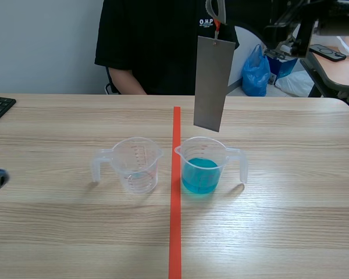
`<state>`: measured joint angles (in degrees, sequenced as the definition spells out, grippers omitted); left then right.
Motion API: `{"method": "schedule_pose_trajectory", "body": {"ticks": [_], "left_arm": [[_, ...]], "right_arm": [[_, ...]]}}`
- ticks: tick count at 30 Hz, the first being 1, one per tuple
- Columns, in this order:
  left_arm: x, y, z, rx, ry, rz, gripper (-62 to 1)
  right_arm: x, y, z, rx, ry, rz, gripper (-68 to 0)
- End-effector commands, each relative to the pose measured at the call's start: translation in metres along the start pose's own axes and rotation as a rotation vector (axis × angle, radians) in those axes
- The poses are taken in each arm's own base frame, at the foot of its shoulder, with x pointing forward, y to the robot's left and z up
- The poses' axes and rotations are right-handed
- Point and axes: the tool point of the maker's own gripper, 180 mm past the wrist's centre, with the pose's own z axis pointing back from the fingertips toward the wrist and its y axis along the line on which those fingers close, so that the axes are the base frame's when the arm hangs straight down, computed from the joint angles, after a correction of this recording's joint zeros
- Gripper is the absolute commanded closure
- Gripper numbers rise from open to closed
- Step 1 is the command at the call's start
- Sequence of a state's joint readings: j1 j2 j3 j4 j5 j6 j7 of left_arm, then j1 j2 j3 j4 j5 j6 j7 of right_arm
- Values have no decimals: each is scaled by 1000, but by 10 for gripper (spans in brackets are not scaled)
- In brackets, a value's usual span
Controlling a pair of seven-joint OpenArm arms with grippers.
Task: Do the redox reaction experiment.
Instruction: 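Lower the plate into the blue solution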
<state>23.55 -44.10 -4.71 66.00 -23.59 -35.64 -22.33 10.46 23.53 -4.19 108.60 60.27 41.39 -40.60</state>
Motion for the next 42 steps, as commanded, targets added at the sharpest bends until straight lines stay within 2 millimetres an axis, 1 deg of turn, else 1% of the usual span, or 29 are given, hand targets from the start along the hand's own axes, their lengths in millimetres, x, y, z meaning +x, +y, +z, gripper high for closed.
{"method": "schedule_pose_trajectory", "body": {"ticks": [1, 6, 10, 13, 17, 22, 26, 34, 42], "left_arm": [[0, -2, 11, 24, -32, 22, -32], [-26, -2, 62, 157, -11, -15, -32], [-41, -10, 101, 271, -4, -78, -32], [-46, -24, 125, 331, -3, -146, -32], [-48, -54, 145, 336, 20, -252, -32], [-43, -87, 155, 291, 15, -320, -32], [-36, -100, 157, 255, 2, -331, -32], [-32, -116, 165, 203, 23, -322, -32], [-34, -117, 164, 197, 29, -325, -32]], "right_arm": [[10, -3, 2, -4, -24, 22, -15], [9, -3, 2, -6, -21, 24, -15], [8, -3, 3, -6, -20, 18, -15], [5, -5, 2, -7, -18, 7, -15], [-1, -11, 2, -17, -21, -18, -15], [-9, -19, 3, -35, -21, -23, -15], [-16, -23, 1, -44, -21, -37, -15], [-40, -27, -8, -51, 4, -64, -15], [-68, -30, -19, -69, 25, -100, -15]]}}
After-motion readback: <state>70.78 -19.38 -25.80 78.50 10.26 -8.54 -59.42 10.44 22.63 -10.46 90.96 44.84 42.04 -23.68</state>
